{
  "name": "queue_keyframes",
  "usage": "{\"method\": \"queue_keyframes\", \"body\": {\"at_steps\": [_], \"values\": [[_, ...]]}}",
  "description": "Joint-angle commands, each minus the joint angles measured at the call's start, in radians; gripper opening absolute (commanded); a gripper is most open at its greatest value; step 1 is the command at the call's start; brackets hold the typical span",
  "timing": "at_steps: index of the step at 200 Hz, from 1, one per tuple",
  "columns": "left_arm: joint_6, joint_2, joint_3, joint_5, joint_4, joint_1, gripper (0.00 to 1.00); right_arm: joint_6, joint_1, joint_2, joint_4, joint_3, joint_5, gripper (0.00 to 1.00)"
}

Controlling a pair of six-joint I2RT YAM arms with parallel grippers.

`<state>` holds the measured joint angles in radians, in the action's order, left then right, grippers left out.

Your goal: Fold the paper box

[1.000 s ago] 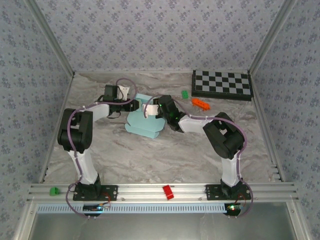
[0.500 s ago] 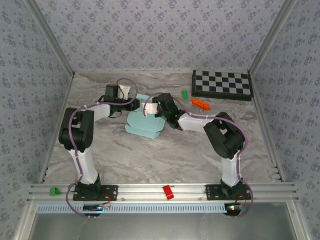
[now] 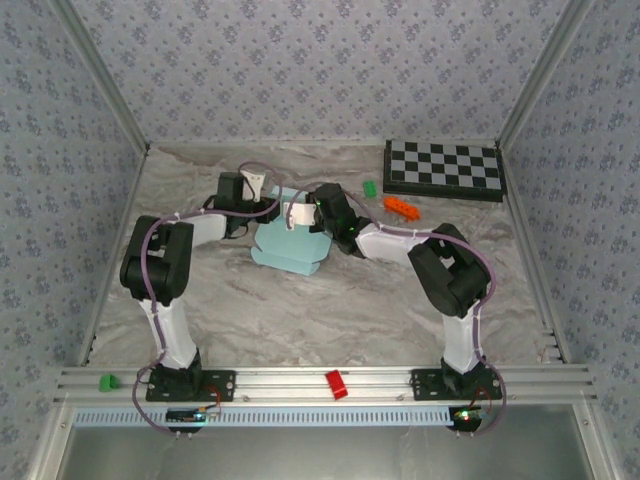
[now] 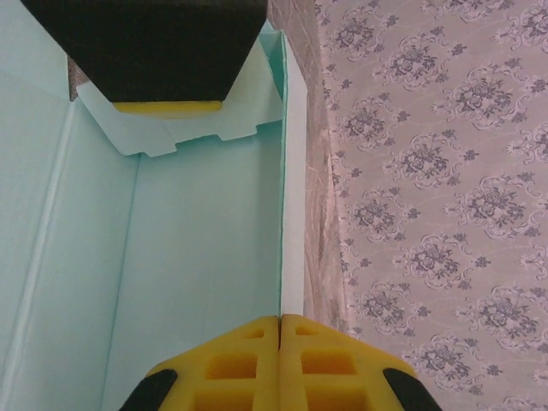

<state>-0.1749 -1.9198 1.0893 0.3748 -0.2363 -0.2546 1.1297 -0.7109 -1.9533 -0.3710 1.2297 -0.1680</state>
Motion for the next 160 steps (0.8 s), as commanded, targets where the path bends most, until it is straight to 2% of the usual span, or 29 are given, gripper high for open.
{"method": "queue_keyframes", "body": {"at_steps": [1, 64, 89, 114, 141, 160], "values": [[0.018, 0.014, -0.011, -0.022, 0.008, -0.030, 0.25, -0.029, -0.009, -0.035, 0.065, 0.019, 0.038, 0.00], [0.081, 0.057, -0.022, -0.118, 0.056, -0.055, 0.10, -0.074, -0.006, -0.030, 0.043, 0.024, 0.018, 0.00], [0.091, 0.081, -0.033, -0.157, 0.076, -0.063, 0.05, -0.092, -0.008, -0.026, 0.030, 0.025, 0.000, 0.04], [0.096, 0.103, -0.023, -0.210, 0.135, -0.075, 0.03, -0.120, -0.014, -0.015, 0.016, 0.031, -0.047, 0.15], [0.081, 0.133, -0.028, -0.264, 0.177, -0.088, 0.03, -0.170, -0.029, 0.010, -0.009, 0.033, -0.106, 0.44], [0.062, 0.155, -0.027, -0.288, 0.211, -0.097, 0.03, -0.225, -0.037, 0.039, -0.010, 0.031, -0.131, 0.55]]}}
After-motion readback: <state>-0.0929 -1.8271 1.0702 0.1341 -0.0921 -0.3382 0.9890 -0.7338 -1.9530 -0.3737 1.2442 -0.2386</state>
